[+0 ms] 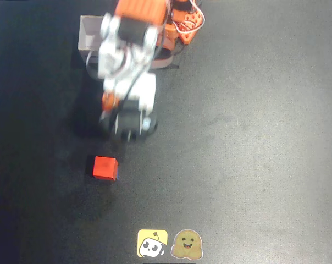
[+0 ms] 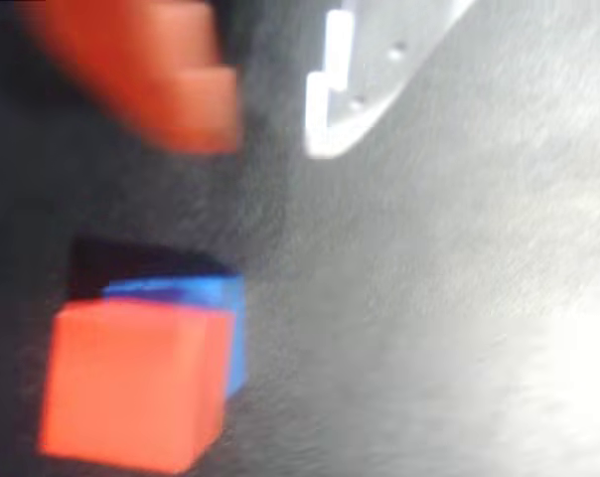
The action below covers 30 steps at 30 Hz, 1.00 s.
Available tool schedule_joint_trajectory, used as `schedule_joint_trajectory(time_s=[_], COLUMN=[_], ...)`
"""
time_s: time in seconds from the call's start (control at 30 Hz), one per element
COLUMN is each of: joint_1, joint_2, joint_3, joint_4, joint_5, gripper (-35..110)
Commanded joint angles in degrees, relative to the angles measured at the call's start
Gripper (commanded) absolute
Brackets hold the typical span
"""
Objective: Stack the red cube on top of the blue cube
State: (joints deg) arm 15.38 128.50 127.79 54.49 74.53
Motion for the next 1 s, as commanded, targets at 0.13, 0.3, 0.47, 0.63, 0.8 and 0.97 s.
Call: schedule_joint_trajectory(time_s=[0.13, 0.3, 0.47, 0.63, 0.8, 0.97], joint_1=[-4.75, -5.98, -6.59, -6.94, -7.29, -7.73], joint_2=[13.54, 19.16, 26.98, 35.60, 48.16, 54.58], joint_3=[9.40, 14.94, 19.60, 25.93, 33.57, 37.44], joint_4=[0.18, 2.90, 5.71, 6.33, 7.82, 10.02], joint_5=[9.49, 12.22, 12.83, 12.83, 12.92, 12.92], gripper=[0, 0, 0, 0, 0, 0])
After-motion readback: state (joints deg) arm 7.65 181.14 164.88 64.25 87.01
